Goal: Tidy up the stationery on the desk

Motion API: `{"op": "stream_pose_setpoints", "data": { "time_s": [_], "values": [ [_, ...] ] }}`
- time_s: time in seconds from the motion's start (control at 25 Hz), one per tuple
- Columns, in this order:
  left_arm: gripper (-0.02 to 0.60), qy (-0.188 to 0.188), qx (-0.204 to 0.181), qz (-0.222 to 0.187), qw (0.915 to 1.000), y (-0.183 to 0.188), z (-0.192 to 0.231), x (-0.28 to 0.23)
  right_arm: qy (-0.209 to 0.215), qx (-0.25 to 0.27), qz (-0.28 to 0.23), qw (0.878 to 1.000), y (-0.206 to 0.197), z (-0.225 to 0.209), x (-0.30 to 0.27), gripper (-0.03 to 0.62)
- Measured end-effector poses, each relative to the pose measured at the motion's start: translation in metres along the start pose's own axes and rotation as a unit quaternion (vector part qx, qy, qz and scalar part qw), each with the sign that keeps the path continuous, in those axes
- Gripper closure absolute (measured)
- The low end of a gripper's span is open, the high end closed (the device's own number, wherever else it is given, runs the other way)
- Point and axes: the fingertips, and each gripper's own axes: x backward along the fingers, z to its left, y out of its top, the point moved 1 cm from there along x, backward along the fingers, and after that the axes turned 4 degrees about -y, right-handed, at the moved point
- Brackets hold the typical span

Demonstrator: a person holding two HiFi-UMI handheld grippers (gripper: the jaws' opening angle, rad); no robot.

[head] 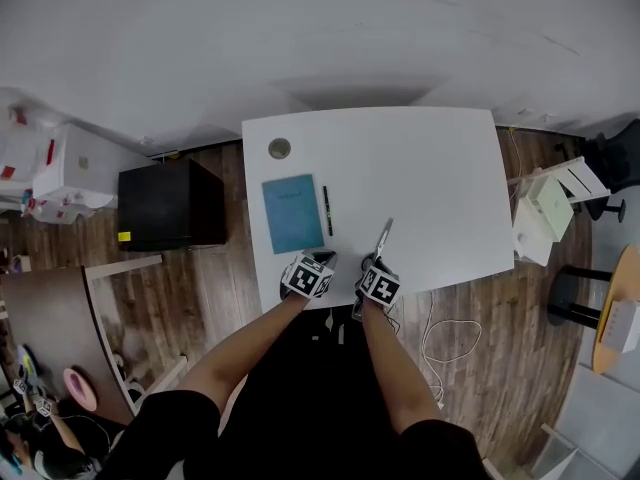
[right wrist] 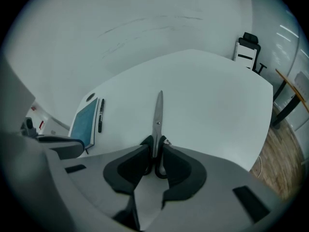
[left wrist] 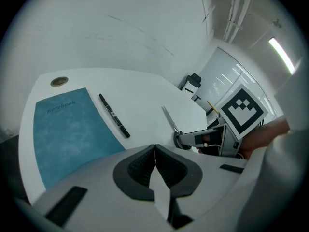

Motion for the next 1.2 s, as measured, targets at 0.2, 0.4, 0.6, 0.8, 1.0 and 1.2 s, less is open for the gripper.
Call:
{"op": "stream_pose_setpoints", "data": {
  "time_s": [0.2, 0.4, 0.6, 0.8, 1.0, 1.2],
  "values": [
    [0.568, 0.006, 0.007, -0.012, 0.9999, 0.004, 0.003, 0.003, 0.014, 0.037, -0.006, 0.999, 0.002, 0.0, 0.0, 0.496],
    [0.568, 0.009, 0.01, -0.021, 0.9997, 0.003, 0.001, 0.008, 0.027, 0.064, -0.019, 0.997, 0.009, 0.003, 0.004, 0.5],
    [0.568, 0.017, 0.015, -0.034, 0.9992, 0.003, -0.001, 0.016, 0.057, 0.122, -0.048, 0.99, 0.024, 0.022, 0.017, 0.503],
    [0.568, 0.03, 0.041, -0.048, 0.9975, 0.004, 0.006, 0.02, 0.091, 0.164, -0.065, 0.98, 0.044, 0.053, 0.016, 0.505],
    [0.568, 0.051, 0.071, -0.076, 0.9933, 0.015, 0.016, 0.027, 0.121, 0.21, -0.078, 0.967, 0.071, 0.081, 0.005, 0.505],
    [0.569, 0.08, 0.118, -0.099, 0.9848, 0.017, 0.023, 0.036, 0.148, 0.24, -0.065, 0.957, 0.08, 0.1, -0.004, 0.505]
  ]
}}
